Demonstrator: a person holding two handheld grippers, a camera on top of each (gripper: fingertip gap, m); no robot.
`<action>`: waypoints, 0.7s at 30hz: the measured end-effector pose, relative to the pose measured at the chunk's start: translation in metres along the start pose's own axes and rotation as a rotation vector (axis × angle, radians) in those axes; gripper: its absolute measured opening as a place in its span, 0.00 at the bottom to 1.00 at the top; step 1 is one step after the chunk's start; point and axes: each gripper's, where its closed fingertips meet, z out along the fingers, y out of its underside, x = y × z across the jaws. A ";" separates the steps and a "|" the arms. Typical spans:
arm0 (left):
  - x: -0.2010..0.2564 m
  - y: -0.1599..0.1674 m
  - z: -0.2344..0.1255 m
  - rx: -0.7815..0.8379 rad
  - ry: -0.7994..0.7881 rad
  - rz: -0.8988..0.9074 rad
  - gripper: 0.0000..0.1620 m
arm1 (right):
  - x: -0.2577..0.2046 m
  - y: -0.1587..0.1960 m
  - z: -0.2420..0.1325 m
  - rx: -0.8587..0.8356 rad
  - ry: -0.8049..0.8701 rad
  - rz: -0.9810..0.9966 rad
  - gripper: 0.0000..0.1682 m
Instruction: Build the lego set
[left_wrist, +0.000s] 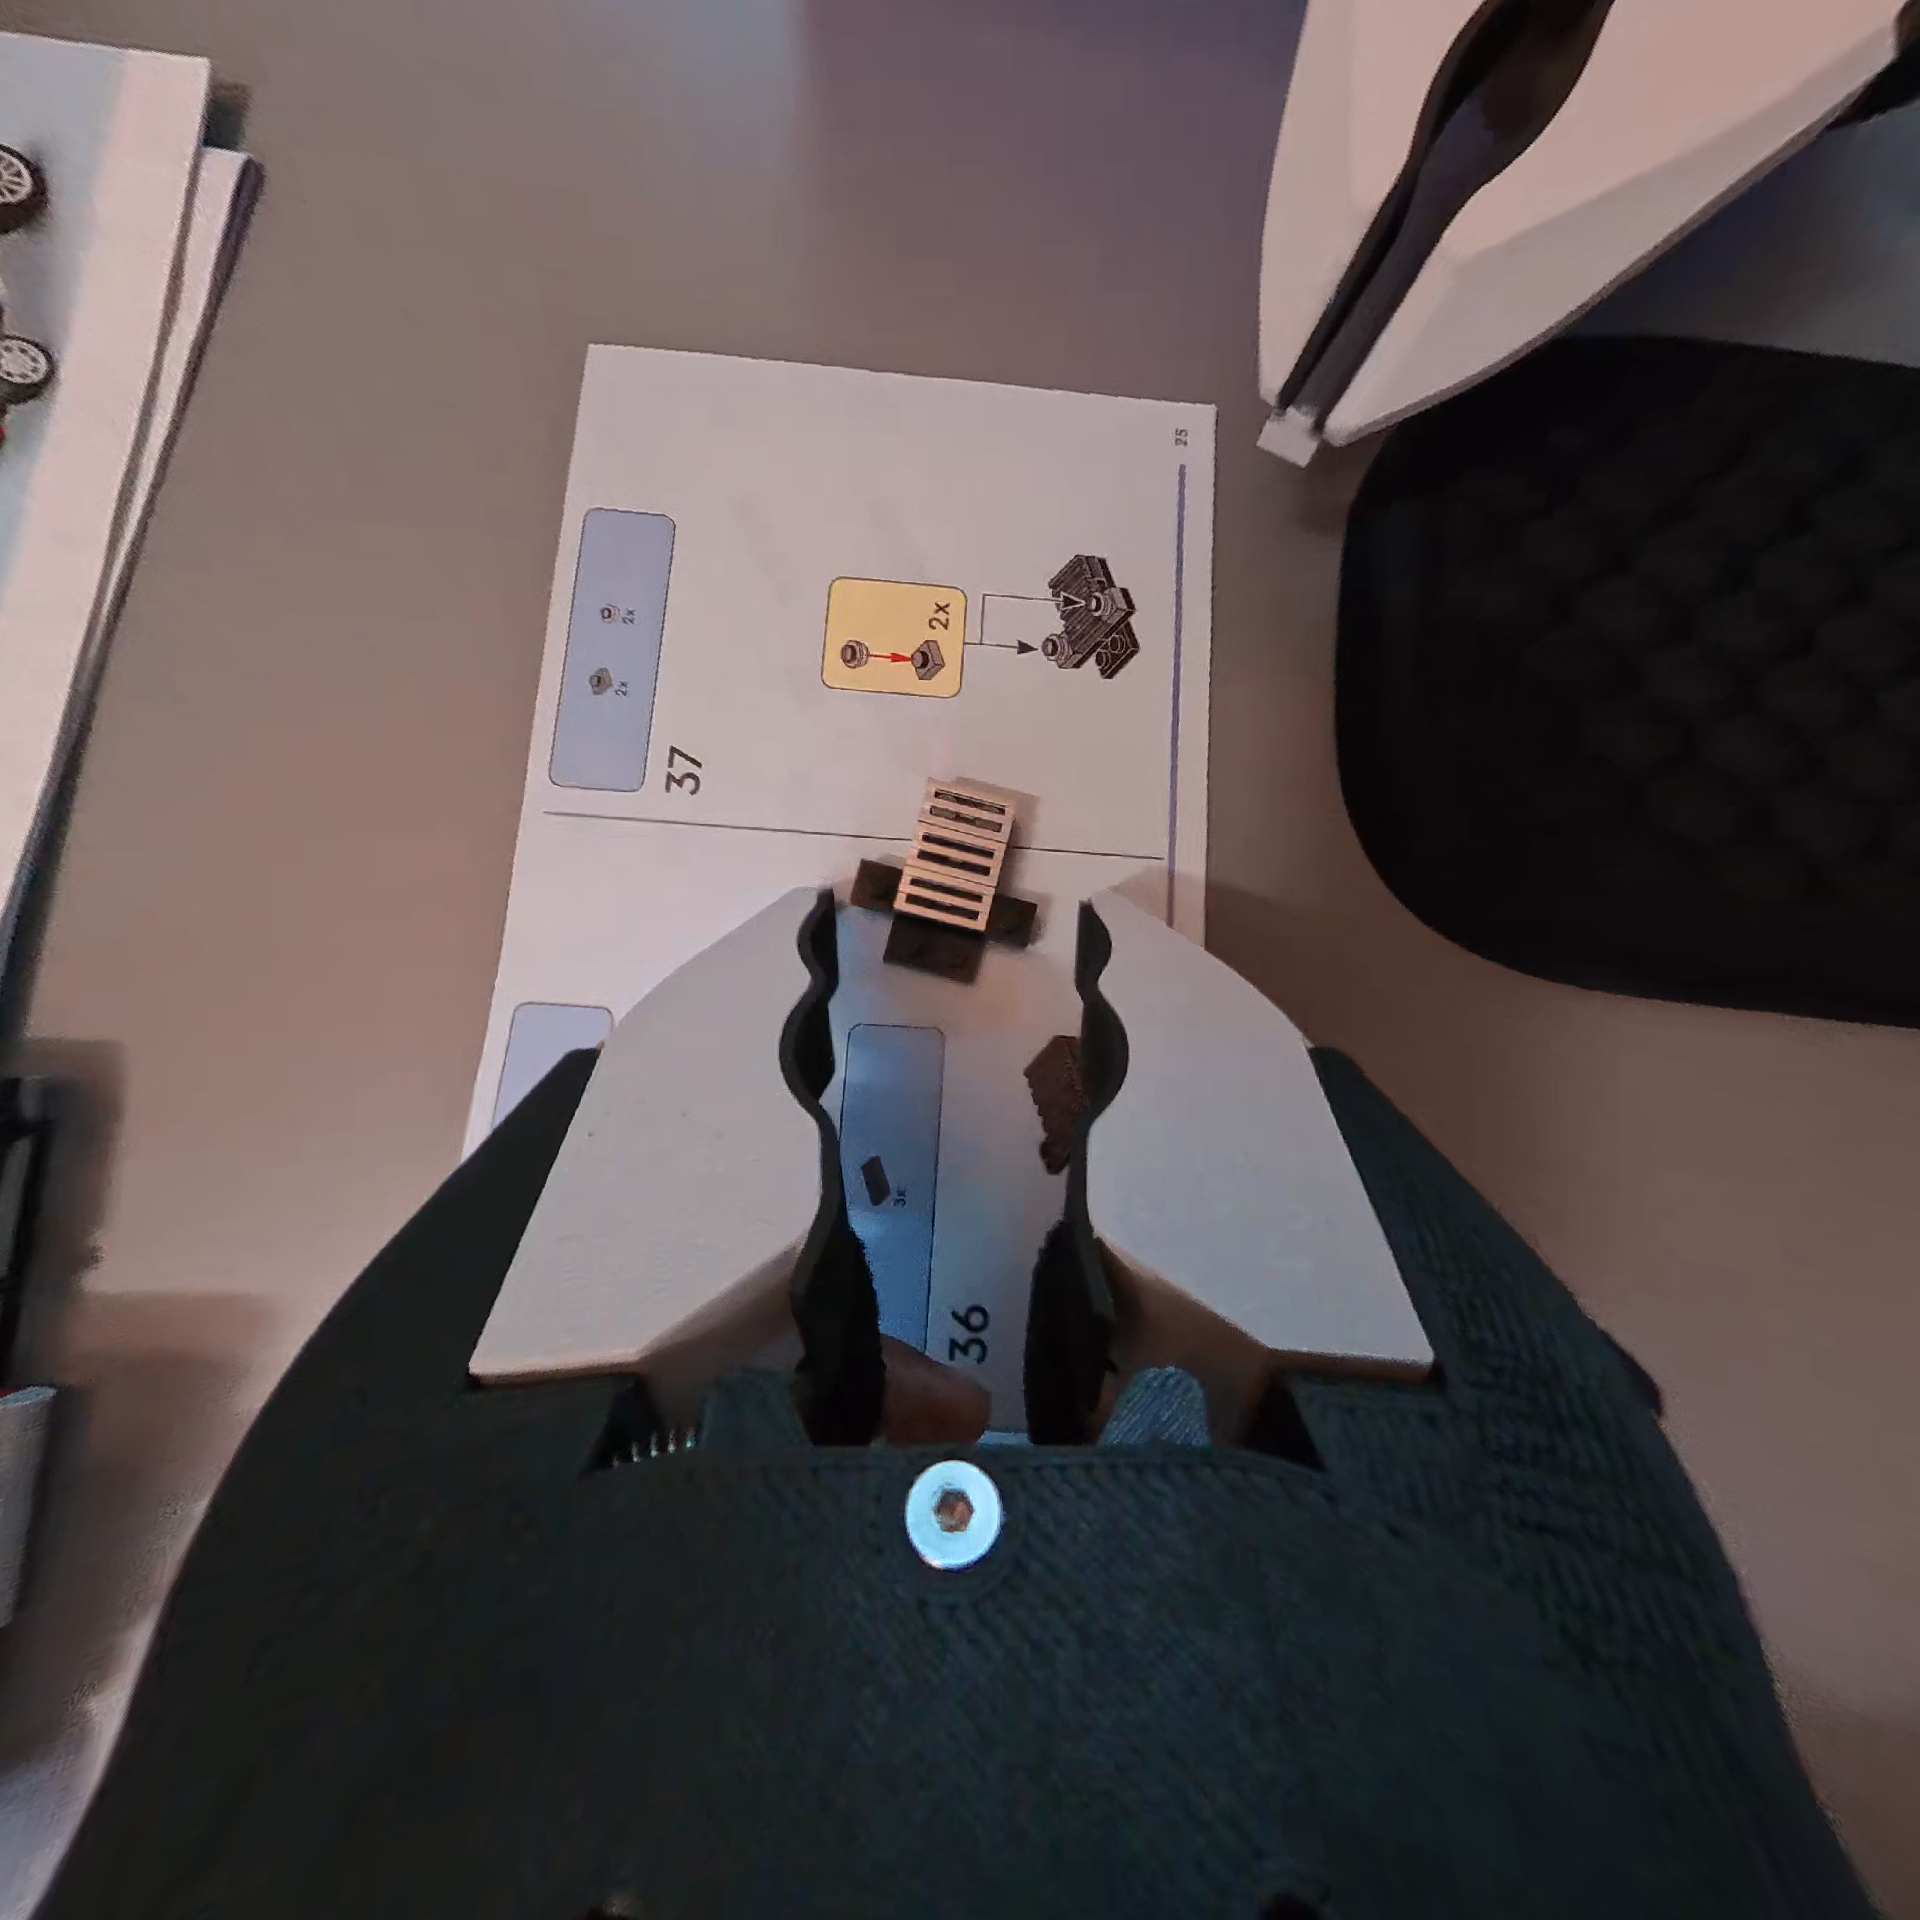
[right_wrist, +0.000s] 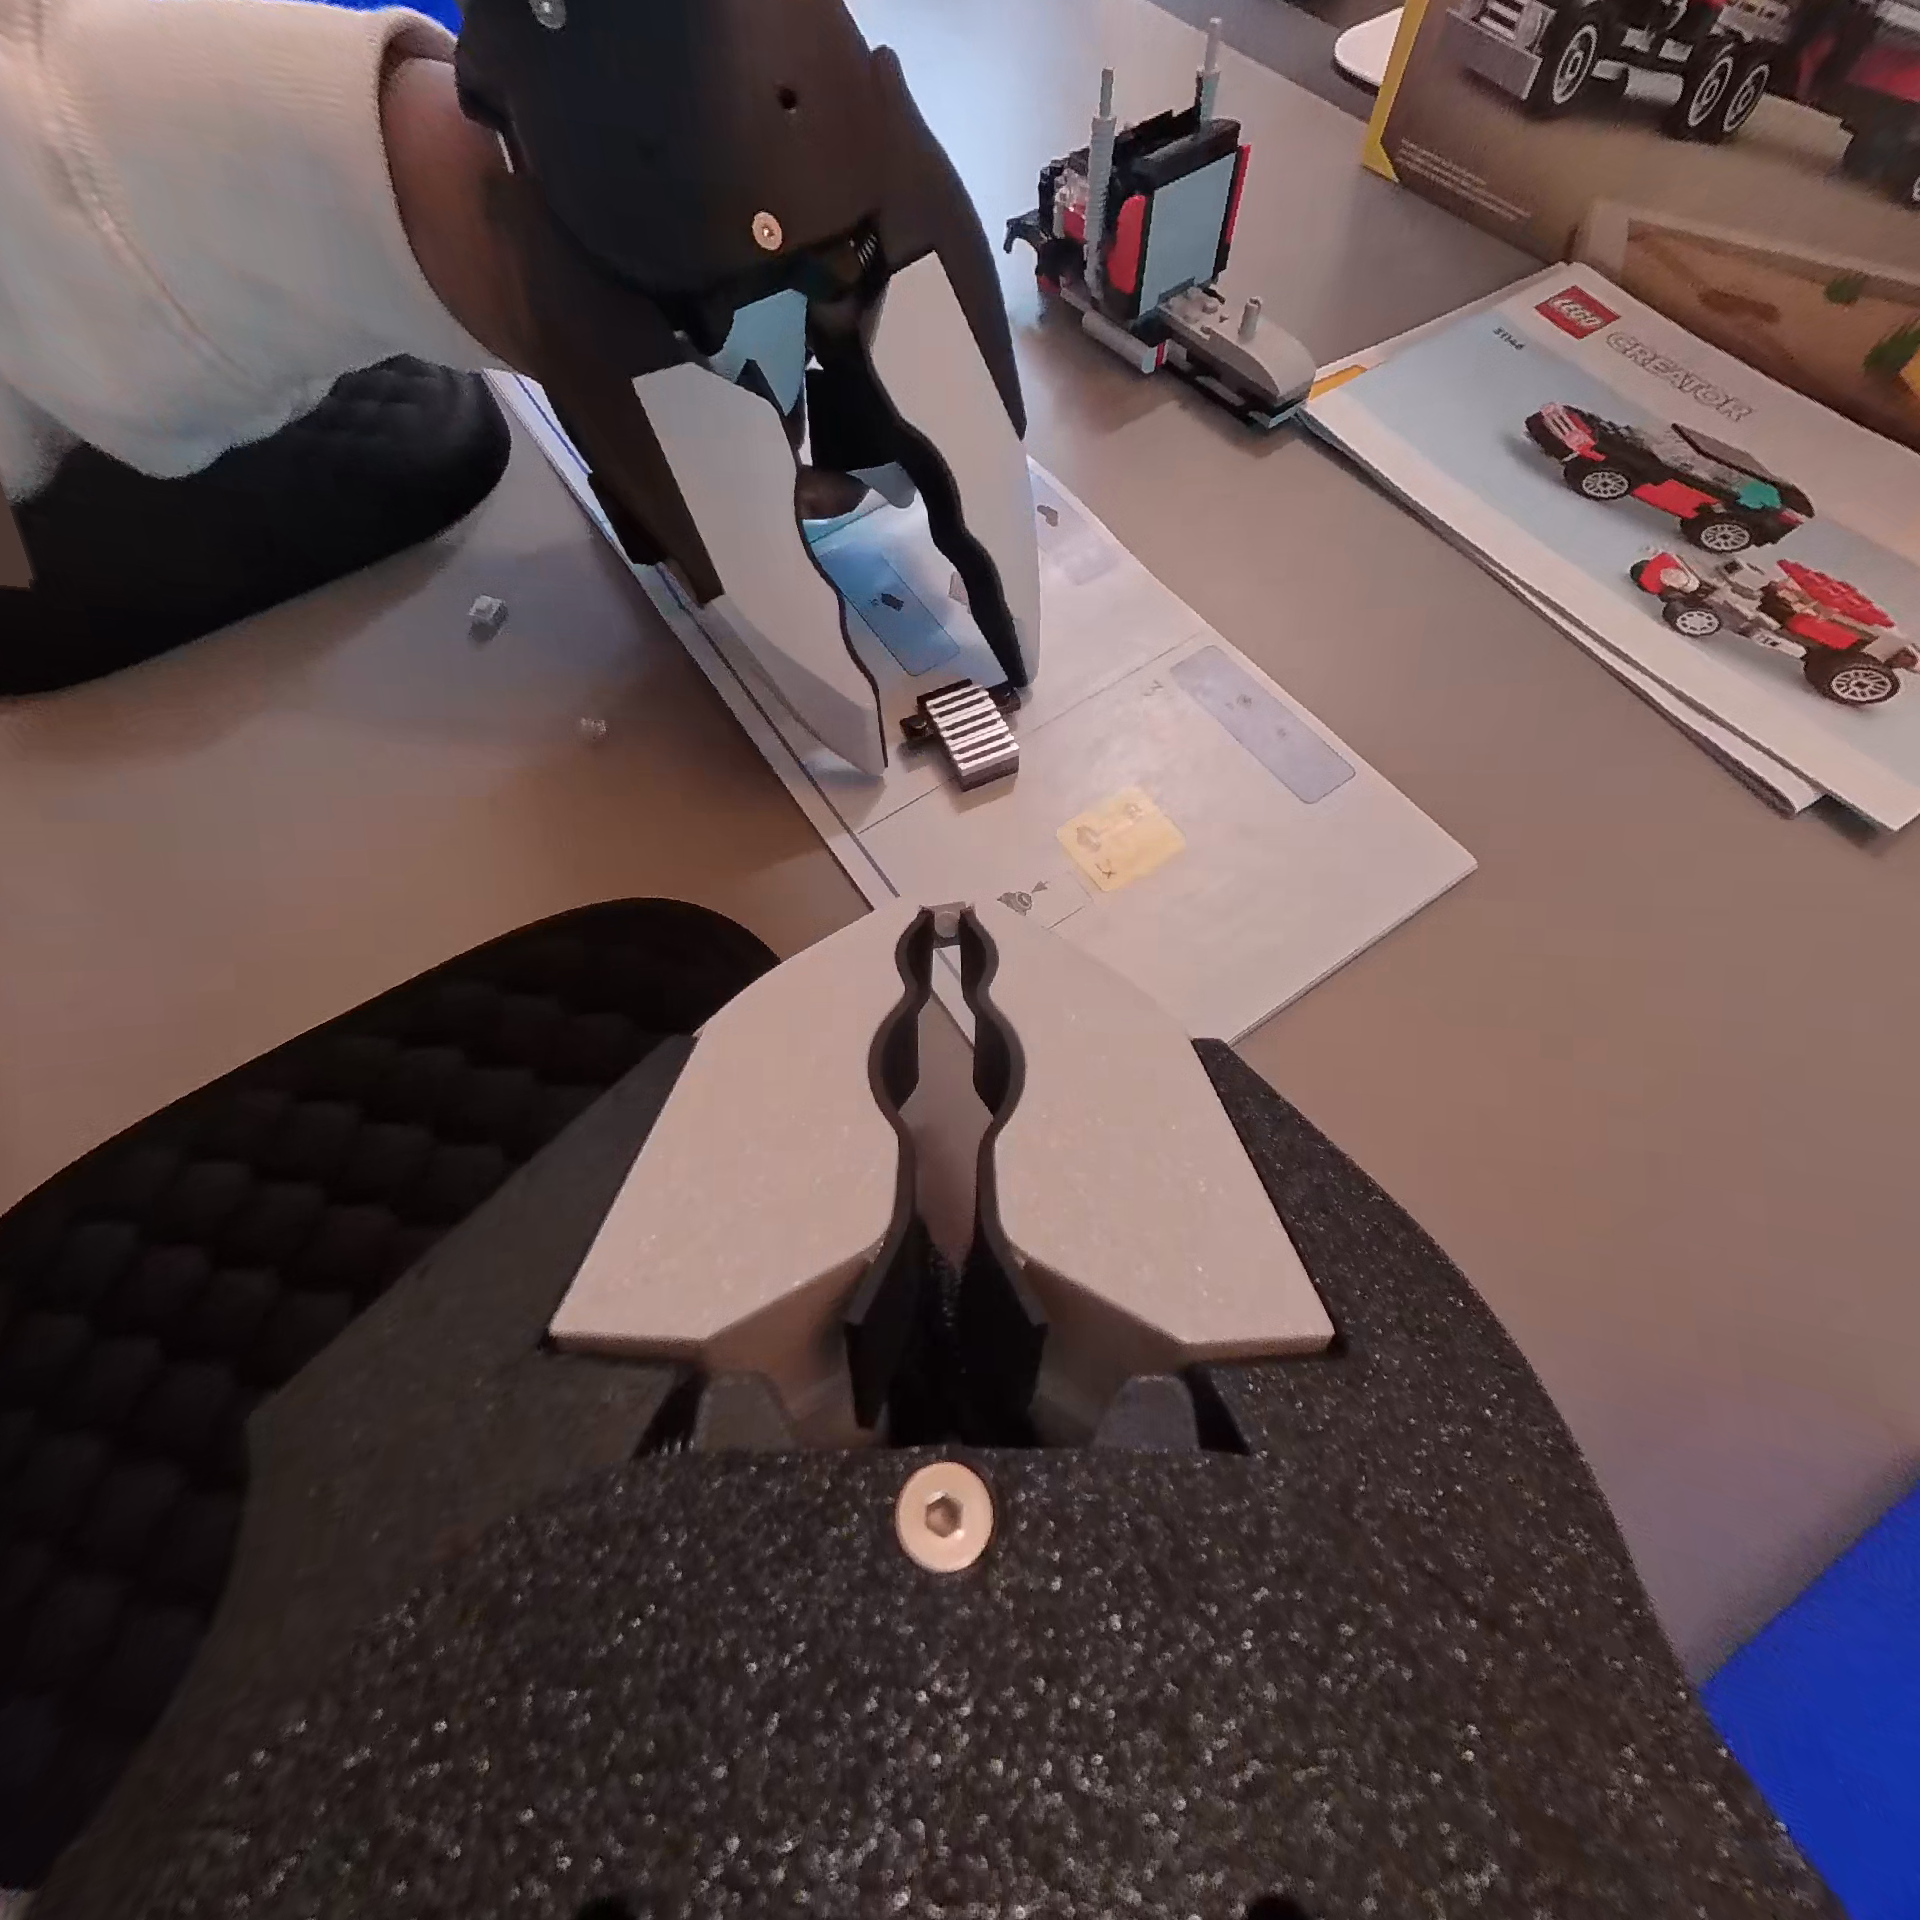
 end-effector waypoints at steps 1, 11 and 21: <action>-0.001 0.000 0.000 -0.003 -0.008 0.016 0.27 | 0.000 0.001 0.000 -0.002 -0.002 0.002 0.03; 0.006 0.008 -0.007 -0.001 0.016 -0.017 0.21 | -0.003 -0.001 0.008 -0.022 -0.020 -0.010 0.03; -0.003 0.006 -0.013 0.082 -0.039 -0.070 0.08 | -0.015 -0.012 0.042 -0.103 -0.125 -0.202 0.03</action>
